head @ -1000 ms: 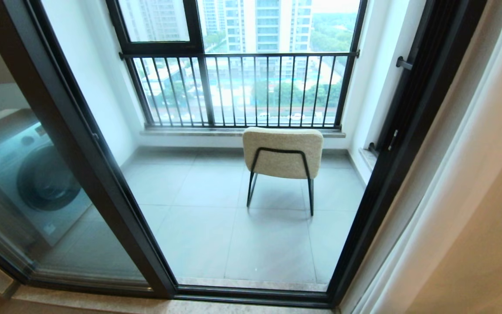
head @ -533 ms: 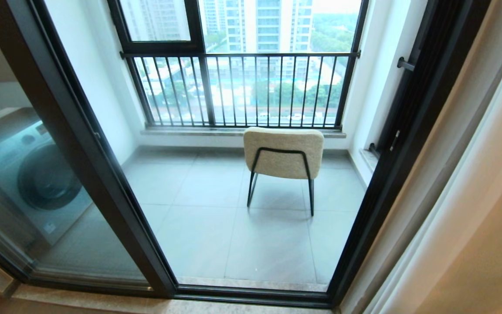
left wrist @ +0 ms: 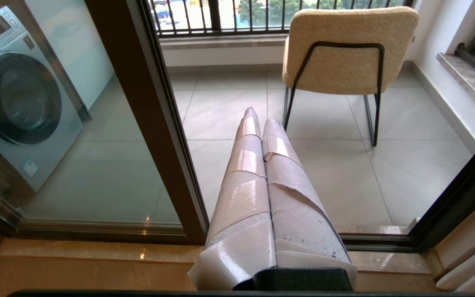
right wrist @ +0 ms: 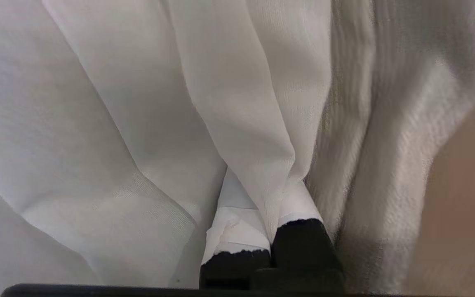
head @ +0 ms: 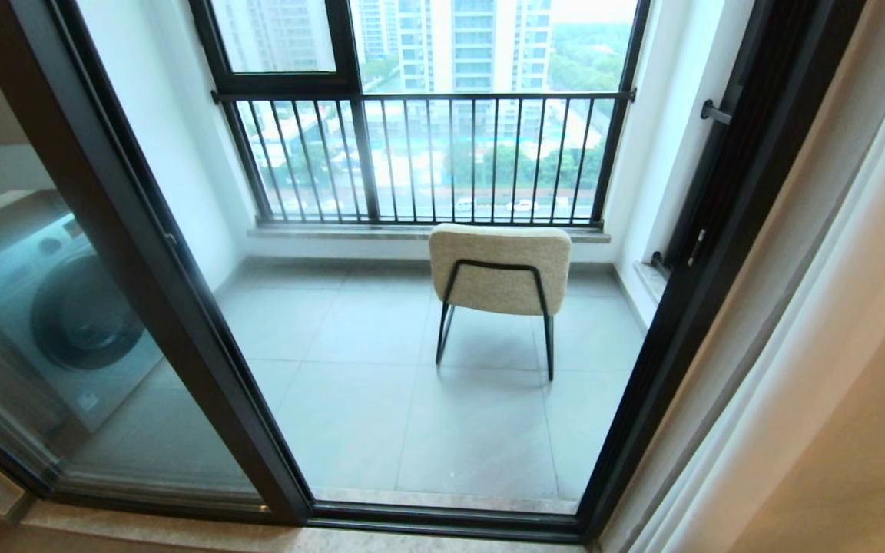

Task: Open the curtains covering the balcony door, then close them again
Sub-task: Pull the inner curtains open on both sides

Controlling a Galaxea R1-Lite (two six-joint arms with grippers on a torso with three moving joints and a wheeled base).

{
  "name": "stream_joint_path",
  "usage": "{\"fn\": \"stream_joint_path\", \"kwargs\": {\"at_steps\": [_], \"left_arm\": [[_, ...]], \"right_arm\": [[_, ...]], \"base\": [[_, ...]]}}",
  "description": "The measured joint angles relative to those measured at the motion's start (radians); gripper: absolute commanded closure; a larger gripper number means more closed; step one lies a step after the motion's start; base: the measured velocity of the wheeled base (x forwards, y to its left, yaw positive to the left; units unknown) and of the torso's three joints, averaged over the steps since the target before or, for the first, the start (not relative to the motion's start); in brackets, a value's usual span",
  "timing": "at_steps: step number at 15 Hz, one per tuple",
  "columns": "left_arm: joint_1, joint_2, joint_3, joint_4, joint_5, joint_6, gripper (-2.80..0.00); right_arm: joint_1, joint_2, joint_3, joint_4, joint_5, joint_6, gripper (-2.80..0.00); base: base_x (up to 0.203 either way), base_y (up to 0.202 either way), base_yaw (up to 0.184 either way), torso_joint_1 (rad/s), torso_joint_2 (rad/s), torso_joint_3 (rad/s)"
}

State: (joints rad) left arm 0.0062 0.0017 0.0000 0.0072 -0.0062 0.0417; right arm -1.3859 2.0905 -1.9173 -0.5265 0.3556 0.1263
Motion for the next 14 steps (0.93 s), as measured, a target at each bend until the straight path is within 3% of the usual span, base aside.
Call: {"fn": "stream_joint_path", "kwargs": {"at_steps": [7,12,14], "left_arm": [[0.000,0.000,0.000,0.000,0.000,0.000,0.00],[-0.001,0.000,0.000,0.000,0.000,0.000,0.00],[-0.001,0.000,0.000,0.000,0.000,0.001,0.00]], "right_arm": [[0.099,-0.184,0.272,0.015,0.272,0.002,0.00],[0.193,-0.340,0.451,0.018,0.338,0.018,0.00],[0.221,-0.404,0.506,0.017,0.409,0.038,0.00]], "base": [[0.000,0.000,0.000,0.000,0.00,0.000],[0.000,0.000,0.000,0.000,0.00,0.000],[0.000,0.000,0.000,0.000,0.00,0.000]]}}
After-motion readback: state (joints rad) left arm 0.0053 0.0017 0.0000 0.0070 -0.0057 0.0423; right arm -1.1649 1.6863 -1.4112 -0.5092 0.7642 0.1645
